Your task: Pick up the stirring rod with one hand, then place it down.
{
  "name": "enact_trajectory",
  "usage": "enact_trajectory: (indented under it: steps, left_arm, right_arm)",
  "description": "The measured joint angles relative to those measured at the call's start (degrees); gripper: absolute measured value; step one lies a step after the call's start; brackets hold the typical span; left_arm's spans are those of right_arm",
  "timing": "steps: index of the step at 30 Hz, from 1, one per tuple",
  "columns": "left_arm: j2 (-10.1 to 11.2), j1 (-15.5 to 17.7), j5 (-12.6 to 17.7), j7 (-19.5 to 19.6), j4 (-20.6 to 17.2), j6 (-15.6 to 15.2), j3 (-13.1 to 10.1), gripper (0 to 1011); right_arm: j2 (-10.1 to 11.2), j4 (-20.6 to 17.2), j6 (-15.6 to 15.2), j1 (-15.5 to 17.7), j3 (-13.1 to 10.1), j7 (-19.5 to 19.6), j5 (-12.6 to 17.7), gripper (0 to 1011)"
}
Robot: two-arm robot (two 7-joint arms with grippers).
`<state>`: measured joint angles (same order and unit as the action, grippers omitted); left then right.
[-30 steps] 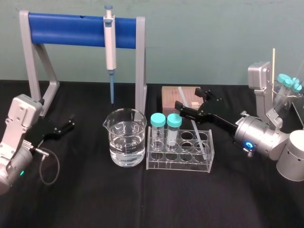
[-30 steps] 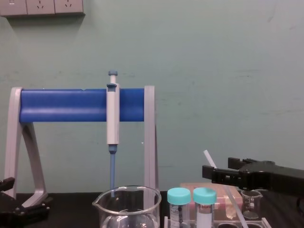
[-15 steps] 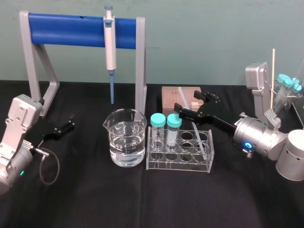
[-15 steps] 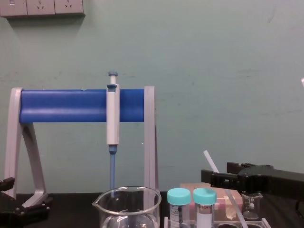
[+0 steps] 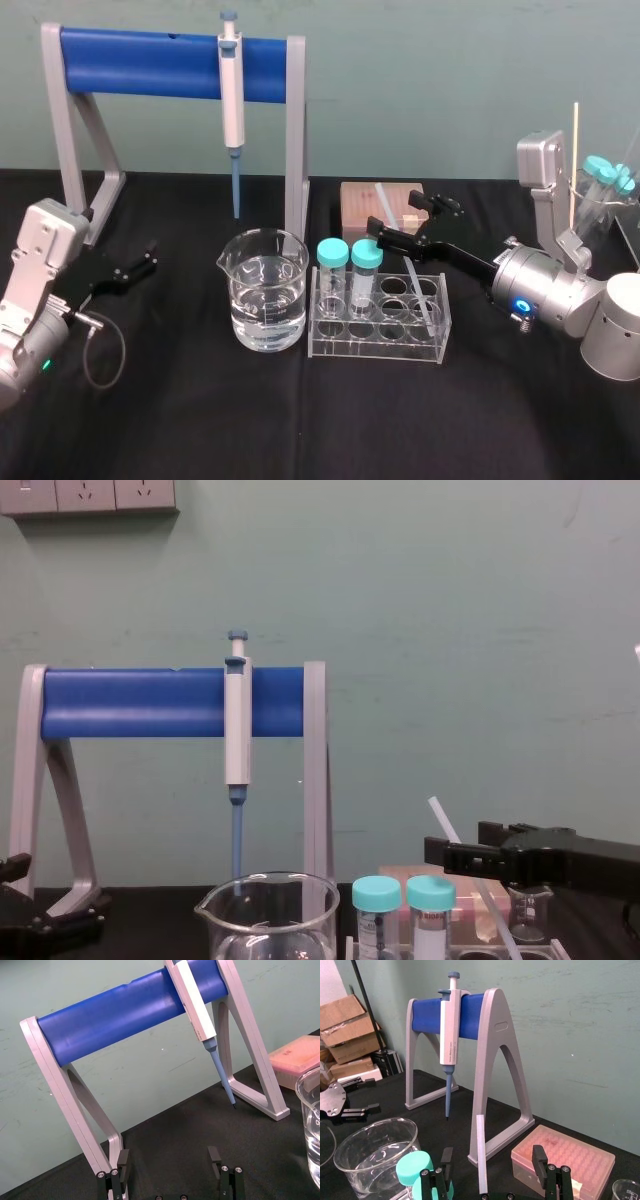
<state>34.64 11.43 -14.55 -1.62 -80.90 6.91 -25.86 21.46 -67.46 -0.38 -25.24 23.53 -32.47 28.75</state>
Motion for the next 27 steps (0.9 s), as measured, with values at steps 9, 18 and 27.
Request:
enact_trajectory:
  steps: [9, 18, 27]
  left_arm:
    - [0.0, 0.0, 0.0, 0.0, 0.0, 0.0, 0.0, 1000]
    - [0.0, 0.0, 0.0, 0.0, 0.0, 0.0, 0.0, 1000]
    - [0.0, 0.0, 0.0, 0.0, 0.0, 0.0, 0.0, 1000]
  right_arm:
    - [0.0, -0.02, 0.0, 0.04, 0.0, 0.04, -0.01, 1000]
    - [0.0, -0.06, 0.02, 0.05, 0.0, 0.06, -0.03, 1002]
    - [0.0, -0.09, 0.07, 0.05, 0.0, 0.06, -0.08, 927]
